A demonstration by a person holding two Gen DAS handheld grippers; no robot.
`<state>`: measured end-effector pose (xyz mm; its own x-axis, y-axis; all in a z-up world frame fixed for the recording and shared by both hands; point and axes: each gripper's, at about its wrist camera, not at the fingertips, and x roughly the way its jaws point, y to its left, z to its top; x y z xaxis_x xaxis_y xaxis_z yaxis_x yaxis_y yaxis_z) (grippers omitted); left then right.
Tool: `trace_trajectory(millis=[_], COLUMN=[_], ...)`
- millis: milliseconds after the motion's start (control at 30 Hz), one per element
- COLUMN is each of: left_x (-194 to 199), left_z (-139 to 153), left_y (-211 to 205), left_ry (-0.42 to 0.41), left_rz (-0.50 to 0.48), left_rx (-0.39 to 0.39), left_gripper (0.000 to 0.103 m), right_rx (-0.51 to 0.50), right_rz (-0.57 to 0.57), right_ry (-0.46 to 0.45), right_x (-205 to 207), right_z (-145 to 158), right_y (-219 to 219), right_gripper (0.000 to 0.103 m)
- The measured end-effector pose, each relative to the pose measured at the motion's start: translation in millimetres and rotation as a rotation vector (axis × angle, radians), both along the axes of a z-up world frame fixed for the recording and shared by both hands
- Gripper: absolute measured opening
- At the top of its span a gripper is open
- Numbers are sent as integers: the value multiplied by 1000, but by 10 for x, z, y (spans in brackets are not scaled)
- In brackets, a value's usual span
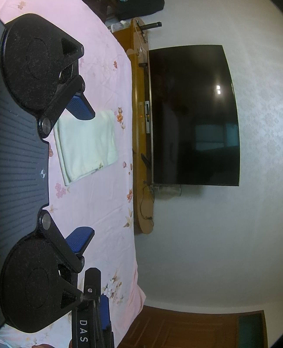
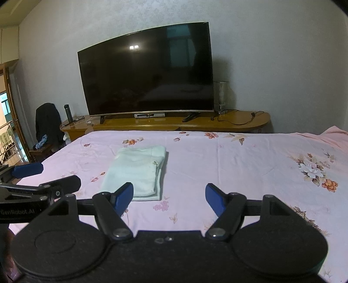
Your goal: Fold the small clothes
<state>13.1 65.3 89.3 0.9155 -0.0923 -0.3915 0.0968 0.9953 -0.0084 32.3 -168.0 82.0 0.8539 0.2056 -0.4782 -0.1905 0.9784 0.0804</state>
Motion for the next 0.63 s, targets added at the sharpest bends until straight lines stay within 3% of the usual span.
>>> trace_trajectory(millis=[633], left_x=[17], left_z=[-2], left_y=[-71], left_ry=[-14], left_rz=[-24], left_rx=[22], left_gripper=[103], right_rx=[0], right_rz=[0], right_ry=[-4], right_x=[19], right_z=[-2], right_y=[-16], right_gripper=[73])
